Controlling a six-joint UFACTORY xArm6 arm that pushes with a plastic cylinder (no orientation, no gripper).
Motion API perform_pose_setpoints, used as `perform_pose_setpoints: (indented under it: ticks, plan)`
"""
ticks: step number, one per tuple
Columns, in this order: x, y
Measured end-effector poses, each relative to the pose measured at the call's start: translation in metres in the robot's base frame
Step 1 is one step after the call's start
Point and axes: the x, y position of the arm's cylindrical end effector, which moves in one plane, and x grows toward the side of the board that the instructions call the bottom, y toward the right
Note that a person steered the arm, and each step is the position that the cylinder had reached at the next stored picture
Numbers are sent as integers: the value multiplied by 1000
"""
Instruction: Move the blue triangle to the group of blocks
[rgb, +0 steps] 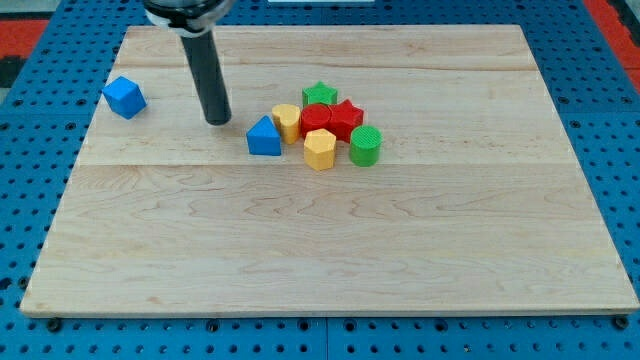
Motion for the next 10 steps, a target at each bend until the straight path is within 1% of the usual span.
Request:
perform_pose_setpoints:
  ticks: [2, 3, 7, 9, 10]
  plan:
    - [35, 36]
    - [44, 46]
    - [71, 54]
    - [75, 64]
    - [105, 75]
